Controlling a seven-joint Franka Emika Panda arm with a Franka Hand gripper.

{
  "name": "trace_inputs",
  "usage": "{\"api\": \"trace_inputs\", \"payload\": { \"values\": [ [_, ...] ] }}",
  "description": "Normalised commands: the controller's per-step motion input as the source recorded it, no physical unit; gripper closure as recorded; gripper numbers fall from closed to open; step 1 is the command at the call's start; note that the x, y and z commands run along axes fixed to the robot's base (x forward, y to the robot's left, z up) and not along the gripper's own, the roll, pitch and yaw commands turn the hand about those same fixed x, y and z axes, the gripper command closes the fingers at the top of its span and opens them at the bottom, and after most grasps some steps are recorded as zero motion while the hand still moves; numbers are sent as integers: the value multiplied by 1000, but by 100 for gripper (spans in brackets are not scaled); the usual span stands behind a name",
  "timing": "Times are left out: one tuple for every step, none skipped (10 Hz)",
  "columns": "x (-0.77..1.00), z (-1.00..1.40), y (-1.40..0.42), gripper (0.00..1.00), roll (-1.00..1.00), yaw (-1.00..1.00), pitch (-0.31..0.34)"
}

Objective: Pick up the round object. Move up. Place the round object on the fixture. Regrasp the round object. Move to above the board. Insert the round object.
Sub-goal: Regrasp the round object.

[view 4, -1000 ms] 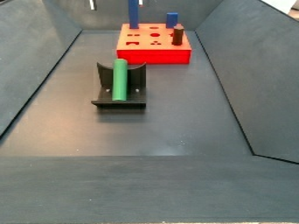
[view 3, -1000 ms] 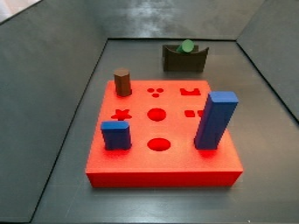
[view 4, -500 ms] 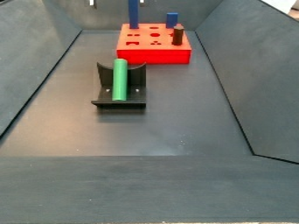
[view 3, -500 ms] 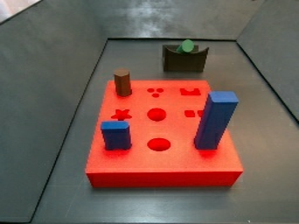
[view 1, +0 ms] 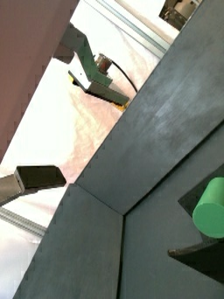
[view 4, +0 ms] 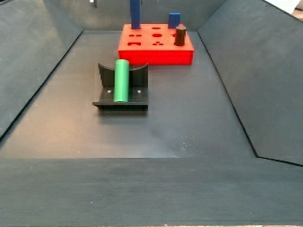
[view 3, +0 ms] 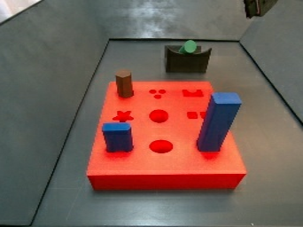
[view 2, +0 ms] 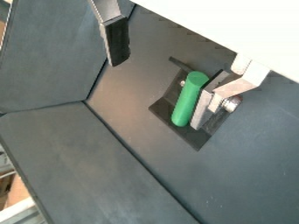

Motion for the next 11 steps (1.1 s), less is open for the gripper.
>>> {"api": "trace_inputs", "payload": {
  "values": [
    [81, -6, -28, 0, 210, 164, 79],
    [31, -1000, 74, 0, 188, 84, 71],
    [36, -1000, 73, 0, 182, 87, 57],
    [45, -1000, 67, 0, 157, 92, 31],
    [54, -1000, 62, 0, 121, 96, 13],
    [68, -1000, 60, 0, 85, 93, -13],
    [75, -1000, 55, 0, 69, 87, -31],
    [86, -1000, 50, 0, 69, 71, -54],
    [94, -1000, 44, 0, 71, 57, -59],
    [105, -1000, 40, 0, 67, 41, -63],
    [112, -1000, 38, 0, 69, 27, -63]
  ]
}}
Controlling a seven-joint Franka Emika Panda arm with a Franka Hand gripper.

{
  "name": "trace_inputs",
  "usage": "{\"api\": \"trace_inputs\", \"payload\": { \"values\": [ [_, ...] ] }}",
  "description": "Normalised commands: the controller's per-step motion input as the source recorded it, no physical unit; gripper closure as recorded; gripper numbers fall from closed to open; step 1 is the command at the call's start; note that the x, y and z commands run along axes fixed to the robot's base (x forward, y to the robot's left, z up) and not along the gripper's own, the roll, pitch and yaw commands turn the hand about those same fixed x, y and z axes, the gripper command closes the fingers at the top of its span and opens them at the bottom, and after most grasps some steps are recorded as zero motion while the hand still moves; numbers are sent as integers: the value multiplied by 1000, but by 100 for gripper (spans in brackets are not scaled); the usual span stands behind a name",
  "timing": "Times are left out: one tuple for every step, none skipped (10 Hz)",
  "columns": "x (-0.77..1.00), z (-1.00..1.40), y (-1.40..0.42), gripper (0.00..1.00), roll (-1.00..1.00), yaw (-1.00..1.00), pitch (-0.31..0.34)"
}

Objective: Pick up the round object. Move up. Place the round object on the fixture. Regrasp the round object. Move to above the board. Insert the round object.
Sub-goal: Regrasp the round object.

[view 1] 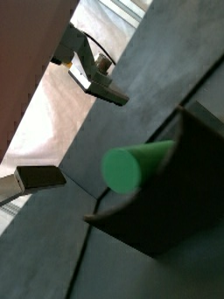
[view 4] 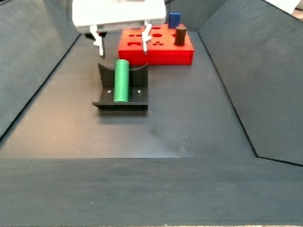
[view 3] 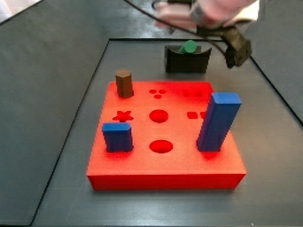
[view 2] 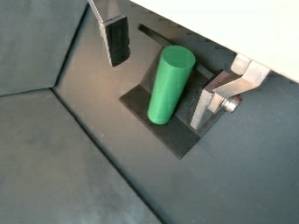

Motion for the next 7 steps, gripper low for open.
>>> {"api": "trace_inputs", "payload": {
  "values": [
    [115, -966, 27, 0, 70, 14, -56],
    [97, -767, 18, 0, 70, 3, -49],
    [87, -619, 14, 0, 68, -3, -44],
    [82, -478, 11, 0, 64, -5, -44],
    [71, -294, 10, 0, 61, -4, -37],
    [43, -181, 1, 0, 52, -3, -13],
    [0, 0, 0, 100, 0, 0, 0]
  ]
}}
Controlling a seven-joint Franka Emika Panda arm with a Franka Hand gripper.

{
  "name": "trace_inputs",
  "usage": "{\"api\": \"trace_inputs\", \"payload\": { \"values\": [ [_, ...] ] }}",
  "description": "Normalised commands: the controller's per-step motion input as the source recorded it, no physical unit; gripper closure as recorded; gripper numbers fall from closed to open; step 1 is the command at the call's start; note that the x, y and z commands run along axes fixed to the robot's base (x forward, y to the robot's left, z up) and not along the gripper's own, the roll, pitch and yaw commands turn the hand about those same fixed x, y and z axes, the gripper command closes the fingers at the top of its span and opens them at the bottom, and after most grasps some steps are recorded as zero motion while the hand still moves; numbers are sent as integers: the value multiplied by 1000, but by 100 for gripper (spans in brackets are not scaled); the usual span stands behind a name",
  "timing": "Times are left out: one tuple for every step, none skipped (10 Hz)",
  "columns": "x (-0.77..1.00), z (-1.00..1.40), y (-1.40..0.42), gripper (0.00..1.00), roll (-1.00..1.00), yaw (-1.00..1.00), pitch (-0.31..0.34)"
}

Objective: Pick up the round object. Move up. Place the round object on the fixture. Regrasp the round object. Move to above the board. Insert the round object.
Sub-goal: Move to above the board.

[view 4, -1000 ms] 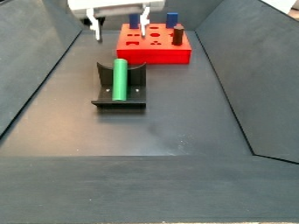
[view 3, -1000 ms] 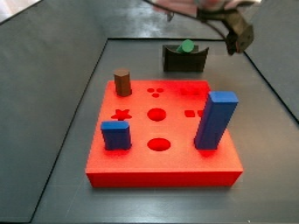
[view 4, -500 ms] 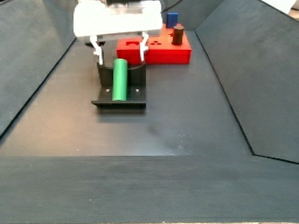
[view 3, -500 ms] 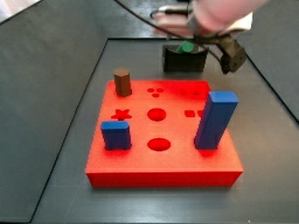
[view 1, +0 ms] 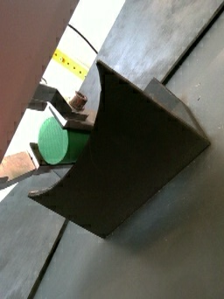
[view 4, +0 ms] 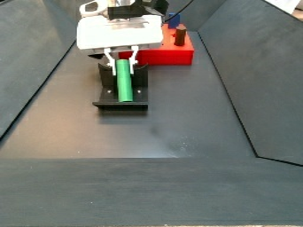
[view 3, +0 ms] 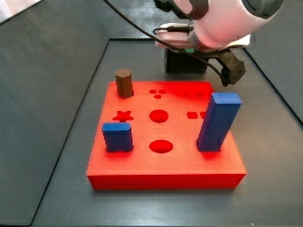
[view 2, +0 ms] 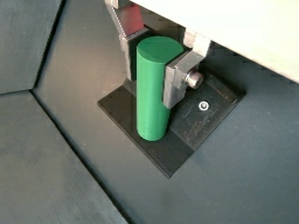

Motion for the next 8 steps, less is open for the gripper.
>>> {"api": "trace_inputs", "payload": {
  "values": [
    [-48, 1000, 32, 100, 84, -423, 117],
    [-50, 1000, 31, 100, 75, -408, 122],
    [-58, 1000, 30, 100, 43, -297, 151],
    [-58, 1000, 30, 100, 27, -241, 174],
    [-55, 1000, 29, 100, 1, -114, 231],
    [-55, 1000, 27, 100, -11, -66, 251],
    [-53, 1000, 25, 100, -29, -1, 270],
    [-51, 1000, 22, 100, -44, 73, 262]
  ]
}}
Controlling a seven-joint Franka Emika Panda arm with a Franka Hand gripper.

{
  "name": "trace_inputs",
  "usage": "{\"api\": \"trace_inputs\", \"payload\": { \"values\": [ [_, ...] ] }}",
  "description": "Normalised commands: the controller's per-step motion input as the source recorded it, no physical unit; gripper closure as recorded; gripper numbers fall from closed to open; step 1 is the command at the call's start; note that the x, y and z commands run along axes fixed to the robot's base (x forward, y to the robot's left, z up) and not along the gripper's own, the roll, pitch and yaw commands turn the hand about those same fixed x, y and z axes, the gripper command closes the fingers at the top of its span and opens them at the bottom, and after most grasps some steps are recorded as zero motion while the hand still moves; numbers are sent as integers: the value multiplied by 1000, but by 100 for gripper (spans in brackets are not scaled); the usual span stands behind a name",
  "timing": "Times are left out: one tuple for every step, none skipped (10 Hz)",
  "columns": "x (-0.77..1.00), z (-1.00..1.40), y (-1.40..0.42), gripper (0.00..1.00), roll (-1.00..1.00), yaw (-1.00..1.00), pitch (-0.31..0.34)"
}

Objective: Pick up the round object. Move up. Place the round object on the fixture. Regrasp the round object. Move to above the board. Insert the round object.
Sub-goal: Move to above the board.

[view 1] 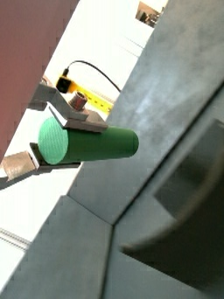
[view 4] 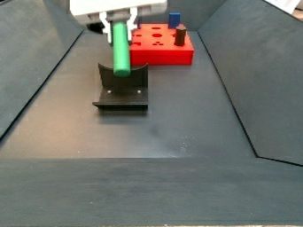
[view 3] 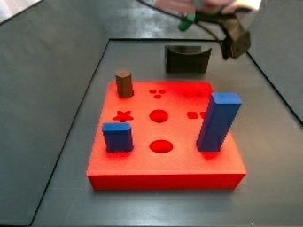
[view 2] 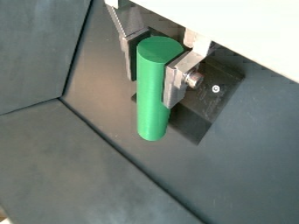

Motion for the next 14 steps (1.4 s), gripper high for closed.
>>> {"api": "trace_inputs", "payload": {
  "values": [
    [-49, 1000, 19, 100, -57, 139, 223],
    [-47, 1000, 18, 100, -57, 162, 199],
    [-41, 1000, 15, 100, -52, 184, 158],
    [-35, 1000, 11, 100, -45, 195, 114],
    [-28, 1000, 7, 100, -38, 189, 68],
    [-25, 1000, 5, 100, -35, 181, 52],
    [-18, 1000, 1, 100, -34, 158, 34],
    [-9, 1000, -3, 100, -33, 129, 19],
    [-6, 1000, -9, 100, -32, 101, 13],
    [-2, 1000, -11, 100, -37, 89, 11],
    [4, 1000, -14, 100, -42, 63, 19],
    [6, 939, -17, 100, -45, 55, 25],
    [10, 720, -20, 100, -44, 41, 52],
    [15, 557, -23, 100, -46, 33, 72]
  ]
}}
